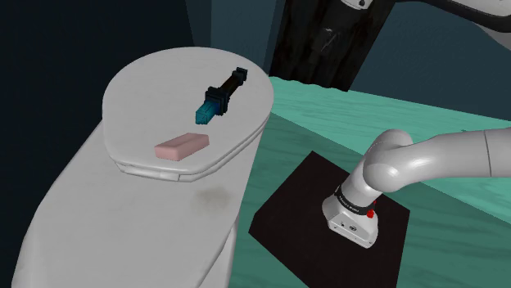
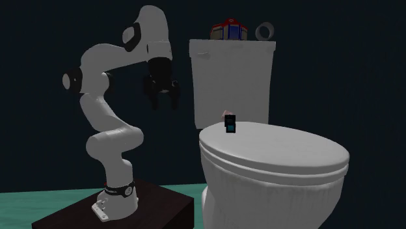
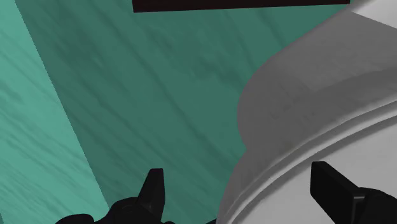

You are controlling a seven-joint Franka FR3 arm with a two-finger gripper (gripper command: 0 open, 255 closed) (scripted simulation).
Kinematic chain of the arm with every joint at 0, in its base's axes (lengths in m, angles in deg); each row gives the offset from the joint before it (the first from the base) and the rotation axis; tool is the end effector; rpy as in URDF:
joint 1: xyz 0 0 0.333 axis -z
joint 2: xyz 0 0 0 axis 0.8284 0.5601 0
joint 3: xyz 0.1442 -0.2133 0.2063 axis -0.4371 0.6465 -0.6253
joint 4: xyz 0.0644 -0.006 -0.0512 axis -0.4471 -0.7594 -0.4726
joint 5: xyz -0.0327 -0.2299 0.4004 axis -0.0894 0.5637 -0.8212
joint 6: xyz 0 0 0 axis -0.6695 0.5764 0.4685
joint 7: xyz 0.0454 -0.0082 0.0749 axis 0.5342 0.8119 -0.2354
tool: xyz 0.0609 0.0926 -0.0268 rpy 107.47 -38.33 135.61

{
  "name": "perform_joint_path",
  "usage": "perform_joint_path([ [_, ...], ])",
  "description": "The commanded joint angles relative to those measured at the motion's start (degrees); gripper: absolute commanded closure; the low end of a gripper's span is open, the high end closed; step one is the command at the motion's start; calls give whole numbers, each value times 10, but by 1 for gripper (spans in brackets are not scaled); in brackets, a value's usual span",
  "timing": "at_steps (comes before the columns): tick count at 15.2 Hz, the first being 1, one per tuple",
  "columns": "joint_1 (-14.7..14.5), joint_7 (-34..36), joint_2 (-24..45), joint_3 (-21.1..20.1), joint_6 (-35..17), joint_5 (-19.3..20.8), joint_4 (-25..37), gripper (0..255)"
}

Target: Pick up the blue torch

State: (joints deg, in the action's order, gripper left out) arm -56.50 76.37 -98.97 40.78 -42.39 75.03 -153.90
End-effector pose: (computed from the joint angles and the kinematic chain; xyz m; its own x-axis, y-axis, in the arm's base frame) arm 0.3629 -0.0376 0.6631 0.9768 0.0181 0.2133 0.0030 -0.9975 0.0711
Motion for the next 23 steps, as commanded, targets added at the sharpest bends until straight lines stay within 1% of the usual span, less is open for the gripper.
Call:
perform_joint_path([
  [1, 0, 0, 0, 0, 0, 0, 0, 0],
  [6, 25, 179, 5, -93, 21, -54, -3, 0],
  [11, 52, 358, 46, -183, 35, -107, 30, 0],
  [15, 81, 501, 102, -253, 40, -142, 78, 0],
  [18, 107, 610, 155, -306, 42, -158, 126, 0],
  [21, 135, 721, 219, -358, 42, -162, 182, 0],
  [23, 154, 798, 268, -394, 41, -157, 224, 0],
])
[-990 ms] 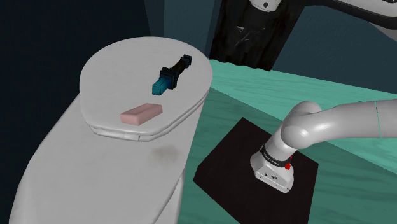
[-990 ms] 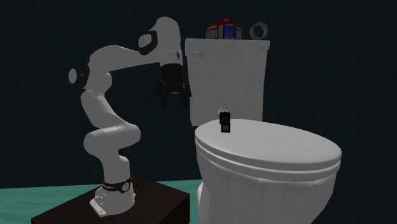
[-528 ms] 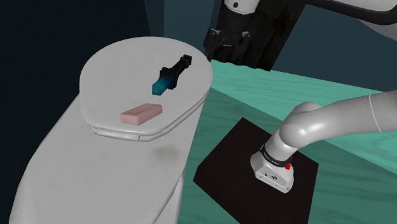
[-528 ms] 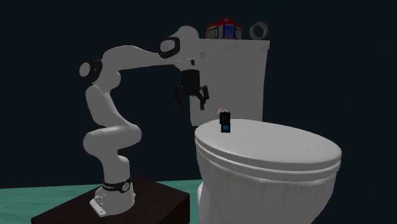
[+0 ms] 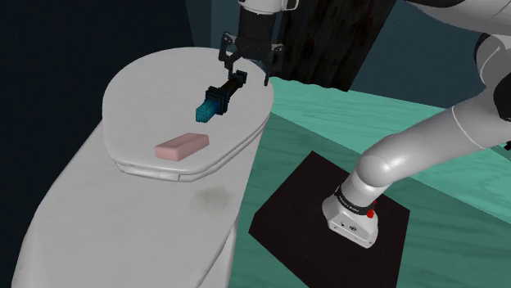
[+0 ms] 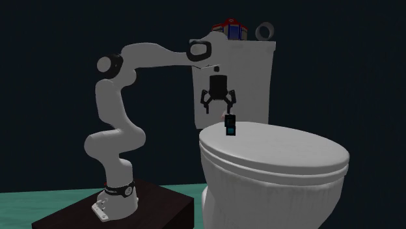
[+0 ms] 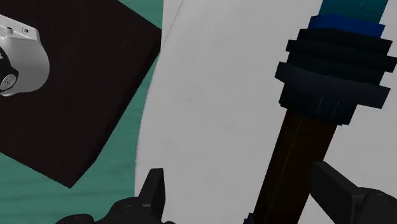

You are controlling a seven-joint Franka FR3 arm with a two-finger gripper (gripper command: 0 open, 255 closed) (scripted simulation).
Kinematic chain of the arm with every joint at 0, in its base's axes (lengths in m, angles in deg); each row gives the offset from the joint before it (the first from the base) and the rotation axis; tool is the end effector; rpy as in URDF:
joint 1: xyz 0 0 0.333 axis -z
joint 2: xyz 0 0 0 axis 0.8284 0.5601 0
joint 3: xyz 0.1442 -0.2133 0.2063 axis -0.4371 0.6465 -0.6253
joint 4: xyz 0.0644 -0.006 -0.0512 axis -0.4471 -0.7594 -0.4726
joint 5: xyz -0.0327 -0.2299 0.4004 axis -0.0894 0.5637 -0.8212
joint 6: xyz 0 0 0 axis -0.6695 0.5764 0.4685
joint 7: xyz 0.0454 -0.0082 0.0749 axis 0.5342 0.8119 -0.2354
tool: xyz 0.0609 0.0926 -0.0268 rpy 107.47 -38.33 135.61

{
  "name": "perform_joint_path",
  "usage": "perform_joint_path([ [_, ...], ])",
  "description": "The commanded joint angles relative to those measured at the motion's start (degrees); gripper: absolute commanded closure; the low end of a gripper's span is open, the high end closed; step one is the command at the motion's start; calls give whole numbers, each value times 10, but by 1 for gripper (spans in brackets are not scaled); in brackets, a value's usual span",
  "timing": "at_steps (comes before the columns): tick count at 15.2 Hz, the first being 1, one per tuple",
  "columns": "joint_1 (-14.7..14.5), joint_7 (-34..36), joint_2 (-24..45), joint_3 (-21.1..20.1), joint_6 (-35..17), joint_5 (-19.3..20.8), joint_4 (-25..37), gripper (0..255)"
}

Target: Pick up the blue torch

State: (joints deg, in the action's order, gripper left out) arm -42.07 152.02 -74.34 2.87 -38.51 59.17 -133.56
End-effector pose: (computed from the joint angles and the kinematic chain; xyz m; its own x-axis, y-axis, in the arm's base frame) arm 0.4612 0.2433 0.6255 0.5785 -0.8139 0.0542 -0.8152 -0.5792 0.0035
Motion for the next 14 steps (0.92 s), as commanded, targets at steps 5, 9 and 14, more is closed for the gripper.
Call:
perform_joint_path([
  [5, 32, 178, 118, -73, -5, 31, 91, 0],
  [9, 30, 175, 111, -73, -36, 26, 55, 0],
  [14, 29, 173, 107, -73, -56, 23, 31, 255],
])
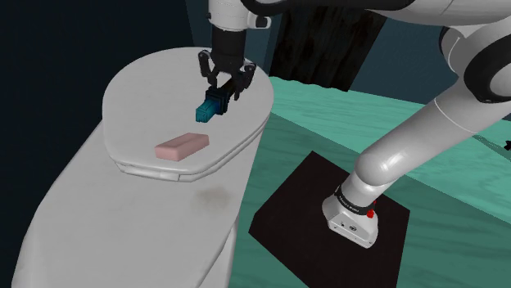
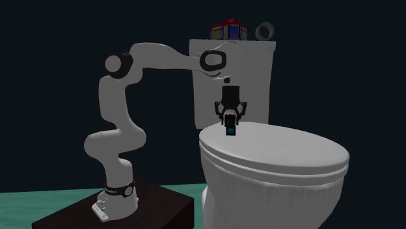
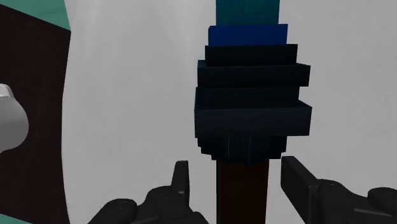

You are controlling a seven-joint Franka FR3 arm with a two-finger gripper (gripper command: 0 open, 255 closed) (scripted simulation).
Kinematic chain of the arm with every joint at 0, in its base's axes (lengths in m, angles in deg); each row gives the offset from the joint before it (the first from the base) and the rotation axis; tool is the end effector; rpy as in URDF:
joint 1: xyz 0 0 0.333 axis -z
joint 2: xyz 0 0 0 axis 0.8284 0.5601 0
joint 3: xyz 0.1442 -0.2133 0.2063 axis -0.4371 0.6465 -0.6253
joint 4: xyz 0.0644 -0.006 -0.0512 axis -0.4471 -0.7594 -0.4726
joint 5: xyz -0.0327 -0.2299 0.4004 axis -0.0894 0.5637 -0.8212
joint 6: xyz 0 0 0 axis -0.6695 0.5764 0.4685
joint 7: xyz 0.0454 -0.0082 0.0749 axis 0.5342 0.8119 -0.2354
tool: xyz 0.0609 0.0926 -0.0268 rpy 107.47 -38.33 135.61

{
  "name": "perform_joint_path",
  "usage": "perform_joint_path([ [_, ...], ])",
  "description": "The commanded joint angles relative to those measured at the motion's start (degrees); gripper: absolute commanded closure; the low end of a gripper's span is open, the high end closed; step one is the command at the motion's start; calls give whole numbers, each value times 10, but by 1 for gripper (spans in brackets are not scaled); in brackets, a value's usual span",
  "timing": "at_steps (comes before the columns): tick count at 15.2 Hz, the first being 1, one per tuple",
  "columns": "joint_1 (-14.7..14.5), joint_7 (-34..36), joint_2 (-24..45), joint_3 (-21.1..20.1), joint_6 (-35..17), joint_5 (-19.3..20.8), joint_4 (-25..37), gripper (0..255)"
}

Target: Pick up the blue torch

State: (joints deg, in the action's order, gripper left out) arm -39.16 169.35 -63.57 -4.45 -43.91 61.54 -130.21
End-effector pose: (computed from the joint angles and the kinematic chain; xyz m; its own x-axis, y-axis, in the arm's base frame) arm 0.5067 0.2814 0.5760 0.3931 -0.9194 0.0143 -0.9195 -0.3930 0.0101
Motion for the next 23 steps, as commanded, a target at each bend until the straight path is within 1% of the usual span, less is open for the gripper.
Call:
perform_joint_path([
  [1, 0, 0, 0, 0, -2, 0, -2, 255],
  [9, 0, 0, 1, 0, -2, 1, -1, 255],
  [23, 5, 15, 31, -5, 108, 20, 133, 255],
])
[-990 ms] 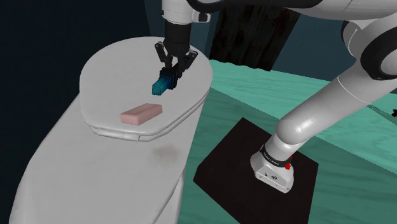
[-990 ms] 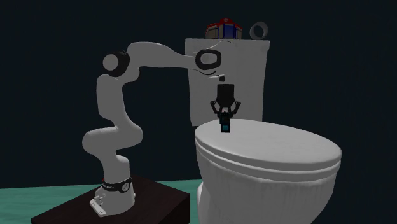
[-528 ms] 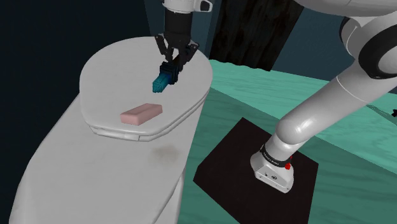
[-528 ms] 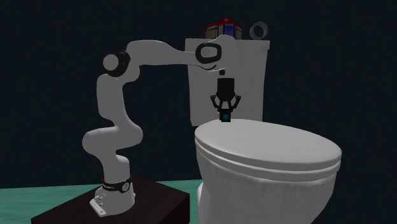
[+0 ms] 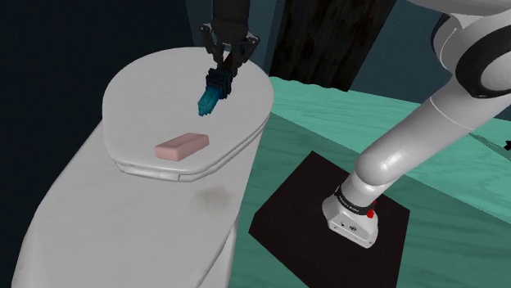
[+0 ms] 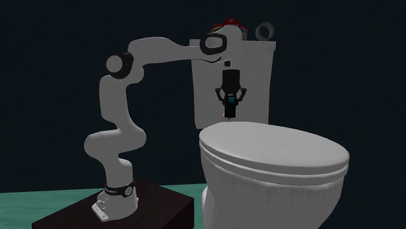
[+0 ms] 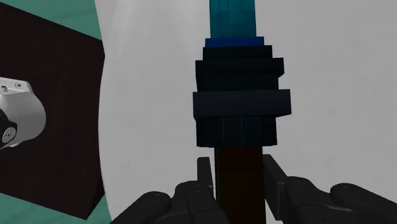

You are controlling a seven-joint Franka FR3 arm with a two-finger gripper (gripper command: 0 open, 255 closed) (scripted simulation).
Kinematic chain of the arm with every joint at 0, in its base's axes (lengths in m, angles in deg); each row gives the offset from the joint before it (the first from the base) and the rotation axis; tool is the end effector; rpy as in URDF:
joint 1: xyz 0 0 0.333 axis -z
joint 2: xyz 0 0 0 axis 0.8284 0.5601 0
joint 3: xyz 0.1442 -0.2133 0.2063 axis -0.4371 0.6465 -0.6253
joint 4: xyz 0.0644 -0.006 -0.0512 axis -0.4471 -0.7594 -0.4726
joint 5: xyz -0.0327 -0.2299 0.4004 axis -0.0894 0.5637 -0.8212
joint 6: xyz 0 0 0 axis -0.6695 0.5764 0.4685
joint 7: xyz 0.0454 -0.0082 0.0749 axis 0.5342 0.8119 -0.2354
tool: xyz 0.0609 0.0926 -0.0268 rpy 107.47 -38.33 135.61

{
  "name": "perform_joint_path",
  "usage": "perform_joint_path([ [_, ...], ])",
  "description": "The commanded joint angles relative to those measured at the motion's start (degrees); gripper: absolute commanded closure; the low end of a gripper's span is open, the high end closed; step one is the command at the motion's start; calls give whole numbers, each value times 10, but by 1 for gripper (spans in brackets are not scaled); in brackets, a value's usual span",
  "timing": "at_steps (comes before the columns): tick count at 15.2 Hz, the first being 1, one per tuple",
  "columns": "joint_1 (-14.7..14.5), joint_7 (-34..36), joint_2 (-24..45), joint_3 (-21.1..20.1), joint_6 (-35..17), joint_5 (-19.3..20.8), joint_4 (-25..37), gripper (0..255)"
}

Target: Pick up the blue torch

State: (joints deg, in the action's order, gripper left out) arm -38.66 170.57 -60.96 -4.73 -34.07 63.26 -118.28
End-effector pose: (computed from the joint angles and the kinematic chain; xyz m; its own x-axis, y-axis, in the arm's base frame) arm 0.5075 0.2822 0.6549 0.3933 -0.9193 0.0141 -0.9194 -0.3931 0.0100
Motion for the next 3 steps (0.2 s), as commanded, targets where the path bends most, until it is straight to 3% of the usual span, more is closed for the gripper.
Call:
perform_joint_path([
  [1, 0, 5, 9, -3, 18, 6, 25, 255],
  [3, 0, 5, 9, -3, 19, 6, 27, 255],
])
